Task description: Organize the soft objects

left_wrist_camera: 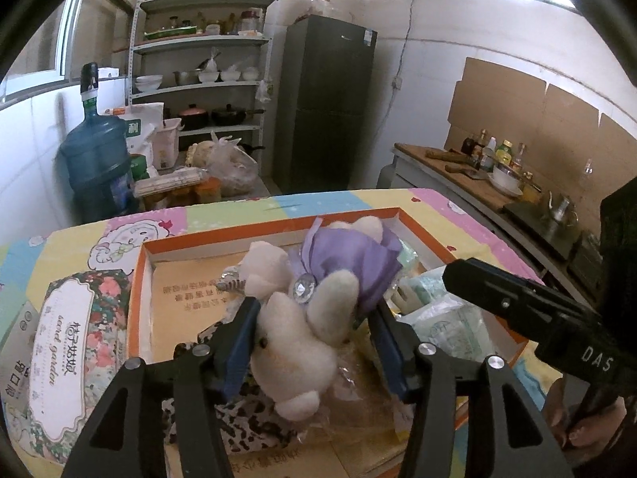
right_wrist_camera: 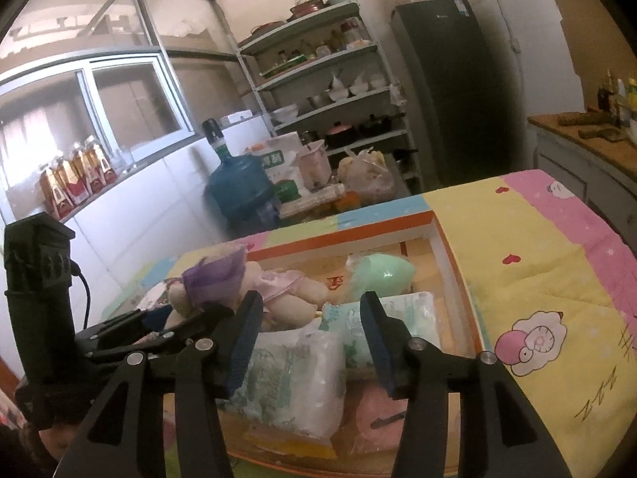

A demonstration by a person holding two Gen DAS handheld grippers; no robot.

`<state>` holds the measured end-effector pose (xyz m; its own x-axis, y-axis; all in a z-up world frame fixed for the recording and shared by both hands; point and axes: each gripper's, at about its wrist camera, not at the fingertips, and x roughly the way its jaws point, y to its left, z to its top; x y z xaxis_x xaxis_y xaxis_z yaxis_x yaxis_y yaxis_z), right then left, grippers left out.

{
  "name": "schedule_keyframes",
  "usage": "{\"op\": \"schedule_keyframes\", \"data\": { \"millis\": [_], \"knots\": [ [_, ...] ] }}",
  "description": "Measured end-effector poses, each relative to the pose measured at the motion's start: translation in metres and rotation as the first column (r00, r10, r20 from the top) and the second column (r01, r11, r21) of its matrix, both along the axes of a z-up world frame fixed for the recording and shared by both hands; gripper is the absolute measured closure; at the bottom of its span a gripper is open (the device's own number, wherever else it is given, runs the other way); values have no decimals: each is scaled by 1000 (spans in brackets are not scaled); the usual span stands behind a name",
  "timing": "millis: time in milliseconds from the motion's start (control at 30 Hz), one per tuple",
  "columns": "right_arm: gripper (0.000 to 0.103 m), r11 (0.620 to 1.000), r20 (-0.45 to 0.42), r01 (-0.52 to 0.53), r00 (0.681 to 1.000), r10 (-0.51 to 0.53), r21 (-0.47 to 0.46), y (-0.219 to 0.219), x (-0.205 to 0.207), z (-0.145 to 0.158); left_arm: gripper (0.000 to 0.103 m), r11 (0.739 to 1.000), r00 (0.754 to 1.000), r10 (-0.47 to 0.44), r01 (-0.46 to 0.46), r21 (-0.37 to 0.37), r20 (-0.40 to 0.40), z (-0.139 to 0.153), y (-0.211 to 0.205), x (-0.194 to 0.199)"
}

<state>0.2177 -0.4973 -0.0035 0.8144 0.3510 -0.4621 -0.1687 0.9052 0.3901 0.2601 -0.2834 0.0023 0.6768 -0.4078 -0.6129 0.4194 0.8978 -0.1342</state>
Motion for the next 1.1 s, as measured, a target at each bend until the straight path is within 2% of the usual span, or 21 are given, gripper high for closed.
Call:
{"op": "schedule_keyframes", "data": {
  "millis": [133,233,1000,1100],
  "knots": [
    [50,1000,2,6,1000,-6,-2,0,-1,0,28,1000,1000,-6,6,-6,-4,-2,1,-3],
    [50,1000,7,12,1000,-12,-1,-1,-3,2,25,1000,1000,-7,7,-7,-3,-1,2,-4],
    [49,994,87,64,995,-57,-85,27,-39,44,24,998,997,36,-32,-47,73,35,39,-42],
    [44,993,97,70,993,-60,-97,35,-45,50,25,998,996,46,-42,-53,81,39,48,-49]
  ]
}}
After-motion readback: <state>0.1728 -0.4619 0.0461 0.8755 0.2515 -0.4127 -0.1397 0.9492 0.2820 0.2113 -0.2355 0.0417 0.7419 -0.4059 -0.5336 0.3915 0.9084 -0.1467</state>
